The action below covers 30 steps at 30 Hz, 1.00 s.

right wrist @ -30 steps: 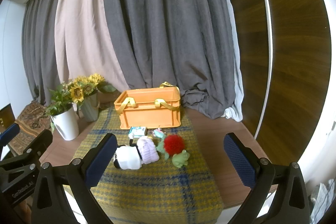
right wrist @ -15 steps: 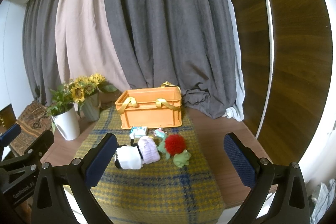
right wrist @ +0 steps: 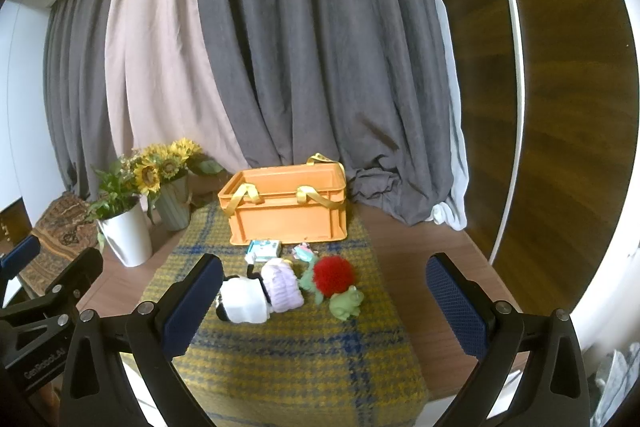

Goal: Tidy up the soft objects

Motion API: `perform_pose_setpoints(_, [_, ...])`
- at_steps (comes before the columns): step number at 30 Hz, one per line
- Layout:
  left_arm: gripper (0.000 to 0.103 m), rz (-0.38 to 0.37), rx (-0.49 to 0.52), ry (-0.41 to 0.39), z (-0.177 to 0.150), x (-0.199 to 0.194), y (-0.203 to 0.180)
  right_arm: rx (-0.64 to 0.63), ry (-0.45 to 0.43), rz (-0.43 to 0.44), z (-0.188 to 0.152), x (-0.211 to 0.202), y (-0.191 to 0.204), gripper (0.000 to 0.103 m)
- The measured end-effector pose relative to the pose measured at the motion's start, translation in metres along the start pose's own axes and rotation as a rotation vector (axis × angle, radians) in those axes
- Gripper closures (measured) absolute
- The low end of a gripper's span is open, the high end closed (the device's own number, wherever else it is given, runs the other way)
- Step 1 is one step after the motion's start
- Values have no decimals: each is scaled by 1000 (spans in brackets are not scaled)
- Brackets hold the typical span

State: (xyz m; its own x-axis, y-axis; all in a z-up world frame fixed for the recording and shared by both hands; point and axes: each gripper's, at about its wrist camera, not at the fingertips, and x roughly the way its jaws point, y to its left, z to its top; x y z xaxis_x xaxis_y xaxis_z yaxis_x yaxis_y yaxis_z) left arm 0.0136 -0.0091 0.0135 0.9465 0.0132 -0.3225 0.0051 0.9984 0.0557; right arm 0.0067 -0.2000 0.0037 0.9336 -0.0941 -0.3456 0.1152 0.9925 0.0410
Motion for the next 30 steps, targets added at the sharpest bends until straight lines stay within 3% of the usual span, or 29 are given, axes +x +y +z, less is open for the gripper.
perform_pose_setpoints(12, [1, -35, 12, 132, -23, 46, -22, 39, 93, 5, -15, 43, -22, 0])
perform_pose_setpoints(24, [12, -77, 26, 229, -49, 135, -24, 16, 214, -9, -35, 128, -17, 1])
perform_pose_setpoints(26, [20, -88, 31, 252, -55, 153, -26, -8, 230, -17, -38, 144, -14, 3])
perform_pose_setpoints(30, [26, -113, 35, 306, -66, 190, -29, -23, 276, -35, -49, 179, -11, 5])
